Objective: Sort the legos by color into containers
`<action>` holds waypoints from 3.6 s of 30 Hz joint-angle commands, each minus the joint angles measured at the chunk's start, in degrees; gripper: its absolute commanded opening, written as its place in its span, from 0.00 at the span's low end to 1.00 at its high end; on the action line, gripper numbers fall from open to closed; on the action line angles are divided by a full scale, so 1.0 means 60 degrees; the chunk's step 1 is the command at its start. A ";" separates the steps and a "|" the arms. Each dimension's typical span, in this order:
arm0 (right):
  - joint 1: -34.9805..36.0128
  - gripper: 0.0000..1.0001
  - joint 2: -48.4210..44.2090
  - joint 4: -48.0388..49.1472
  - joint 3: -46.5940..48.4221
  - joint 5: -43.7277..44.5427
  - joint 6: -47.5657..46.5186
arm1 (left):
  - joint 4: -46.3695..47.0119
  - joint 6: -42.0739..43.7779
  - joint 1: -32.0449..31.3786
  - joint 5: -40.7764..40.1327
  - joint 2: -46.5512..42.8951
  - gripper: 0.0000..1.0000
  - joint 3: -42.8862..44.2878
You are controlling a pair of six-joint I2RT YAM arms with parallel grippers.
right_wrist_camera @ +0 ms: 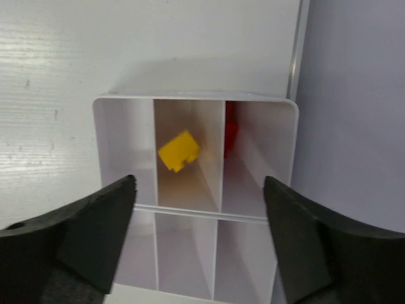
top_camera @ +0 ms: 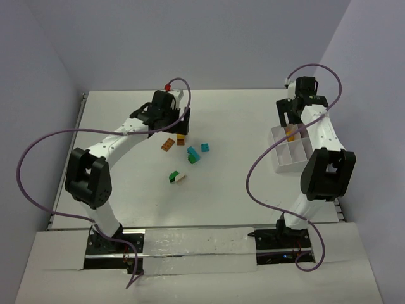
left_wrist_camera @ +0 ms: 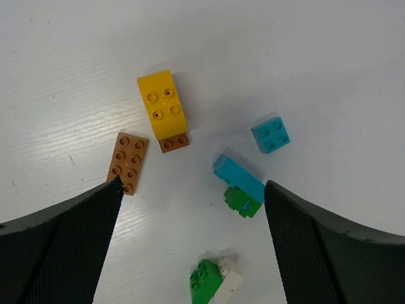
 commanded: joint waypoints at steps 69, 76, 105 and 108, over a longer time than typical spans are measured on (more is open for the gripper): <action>0.7327 0.00 0.4131 0.2214 0.3585 -0.1703 0.7018 | 0.1089 -0.0873 0.3950 0.3120 -0.2695 0.99 -0.1719; 0.4897 0.00 0.1504 0.4652 0.1078 -0.7344 0.7155 | 0.3013 -0.1204 0.4368 0.7108 -0.3439 0.98 -0.3075; 0.4699 0.00 -0.0484 1.2144 -0.2569 -1.3434 1.2961 | 0.9328 -0.5619 0.2614 1.0570 -0.3121 0.77 -0.4694; 0.4733 0.00 -0.0374 1.2304 -0.2565 -1.3505 1.3129 | 0.9296 -0.5623 0.2522 1.0599 -0.3069 0.76 -0.4593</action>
